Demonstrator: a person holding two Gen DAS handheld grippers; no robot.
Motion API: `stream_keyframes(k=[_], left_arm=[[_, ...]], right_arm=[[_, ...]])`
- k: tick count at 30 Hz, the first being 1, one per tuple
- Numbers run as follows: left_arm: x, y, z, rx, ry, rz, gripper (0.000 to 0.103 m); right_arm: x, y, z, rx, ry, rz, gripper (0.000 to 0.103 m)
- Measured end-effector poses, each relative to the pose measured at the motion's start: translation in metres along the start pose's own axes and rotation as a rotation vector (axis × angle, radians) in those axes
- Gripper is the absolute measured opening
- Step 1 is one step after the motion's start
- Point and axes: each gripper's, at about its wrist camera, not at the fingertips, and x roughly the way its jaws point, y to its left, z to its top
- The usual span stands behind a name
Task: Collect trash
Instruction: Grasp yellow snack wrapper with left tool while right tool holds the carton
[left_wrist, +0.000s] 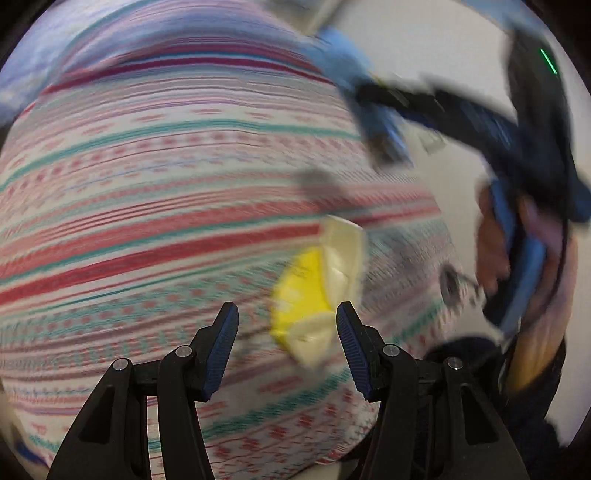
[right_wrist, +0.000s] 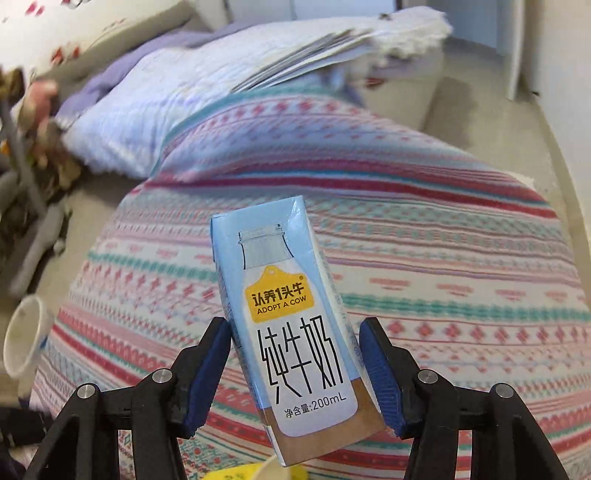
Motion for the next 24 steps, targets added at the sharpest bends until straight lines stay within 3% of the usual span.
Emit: stream_keyframes(k=[4,6,7,9,10,11,15,24], left_arm=[[0.019,-0.033,-0.008,0.118,0.01,0.06,0.058],[0.03,-0.034,-0.01,0.106,0.011,0.11,0.057],[0.036,-0.032,-0.011,0.083,0.013,0.131,0.041],[0.04,-0.023,-0.011,0.06,0.014,0.121,0.03],[0.036,-0.021,-0.009,0.053,-0.006,0.115,0.017],[0.03,-0.018,-0.008,0.039,-0.026,0.108,0.015],[0.002,-0.006,0.004,-0.013,-0.117,0.119,0.012],[-0.066,0.065,0.004,-0.176,-0.258,0.176,0.011]], right_arm=[[-0.008,-0.011,0.003,0.046,-0.024,0.003,0.062],[-0.009,-0.009,0.004,0.043,-0.028,0.006,0.062],[-0.01,-0.008,0.004,0.038,-0.027,0.008,0.062],[-0.008,-0.006,0.002,0.035,-0.027,0.011,0.062],[-0.008,-0.005,0.002,0.037,-0.029,0.013,0.062],[-0.01,-0.007,0.003,0.045,-0.035,0.015,0.062],[-0.01,-0.013,0.001,0.067,-0.048,0.025,0.062],[-0.007,-0.003,-0.001,0.047,-0.041,0.043,0.062]])
